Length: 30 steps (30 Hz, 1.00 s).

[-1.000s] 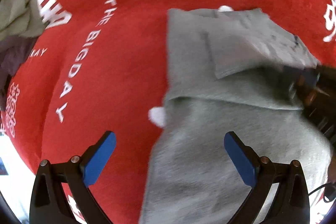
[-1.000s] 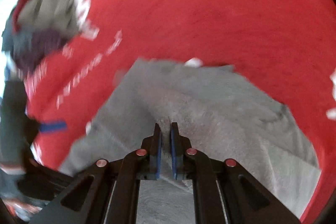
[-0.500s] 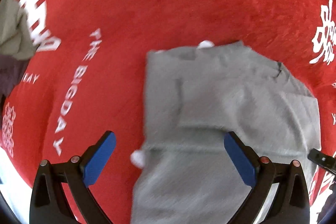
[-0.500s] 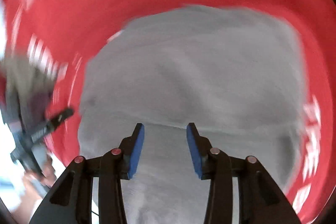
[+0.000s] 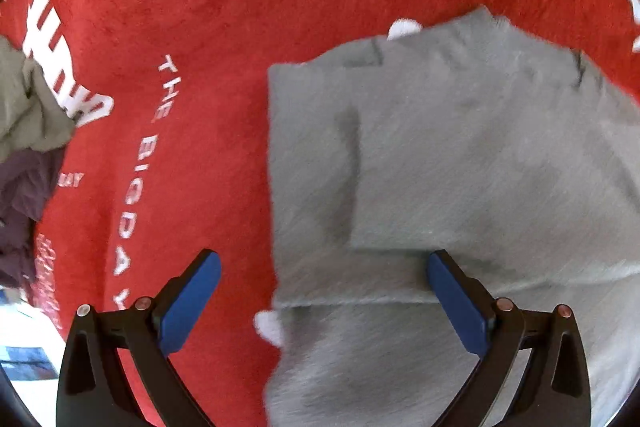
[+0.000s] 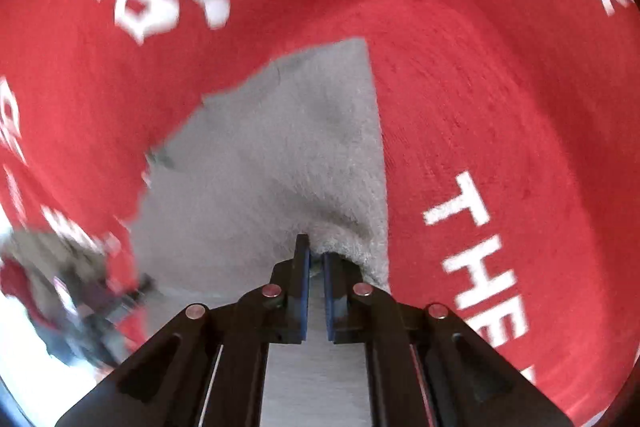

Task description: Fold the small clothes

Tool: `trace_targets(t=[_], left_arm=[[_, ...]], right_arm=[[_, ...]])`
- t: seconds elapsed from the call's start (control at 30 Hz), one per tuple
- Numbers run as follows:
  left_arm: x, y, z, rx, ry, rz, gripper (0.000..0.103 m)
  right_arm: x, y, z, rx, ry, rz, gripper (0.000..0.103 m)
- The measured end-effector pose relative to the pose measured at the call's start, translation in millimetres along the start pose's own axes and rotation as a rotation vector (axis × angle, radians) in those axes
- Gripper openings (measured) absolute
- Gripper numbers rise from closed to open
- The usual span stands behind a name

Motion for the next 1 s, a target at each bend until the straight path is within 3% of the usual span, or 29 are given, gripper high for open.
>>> trace_targets(t=[0.07,0.13,0.43,0.7,0.77,0.83,1.0], left_arm=[[6.1,-2.8,-4.9,0.002,0.002,-0.008,0.103],[12.0,-5.1,-9.2,0.006,0.008,-0.021,0.103],[13.8,-31.0,-32.5,0.046,-0.038,-0.022,0.103],[-11.7,-43.6,-48.1,0.063,-0.074,0.024,0.103],[-19.4,-46.1,-52.3,0.060,-0.077,0.043,0.103],[-25.6,-48.9,-54.4,0.067,-0.086,0.054,0.103],[-45.9,-61.4,-59.1,0.101,-0.110,0.091,0.103]], right_arm=[[1.7,-1.5,-0.9,-0.005,0.004,0.006,0.009],[1.3,-4.5,-5.0,0.003,-0.006,0.022,0.019],[-11.1,-26.5,-41.4,0.023,-0.058,0.017,0.022],[-12.3,-44.4,-43.8,0.048,-0.097,-0.005,0.025],[-6.8,-47.4,-40.9,0.052,-0.107,-0.019,0.028],[-4.8,-52.5,-42.8,0.059,-0.115,-0.040,0.040],[-0.8,-67.5,-42.3,0.097,-0.125,-0.085,0.042]])
Point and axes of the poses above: each gripper's, at about its wrist camera, not at the fingertips, and z roughly the way its jaws point, x to its left, y to its top, the point moved 7 cm from there along z, roughly the way its jaws point, and after that the axes turned 3 degrees about z, right-handed, at the moved point
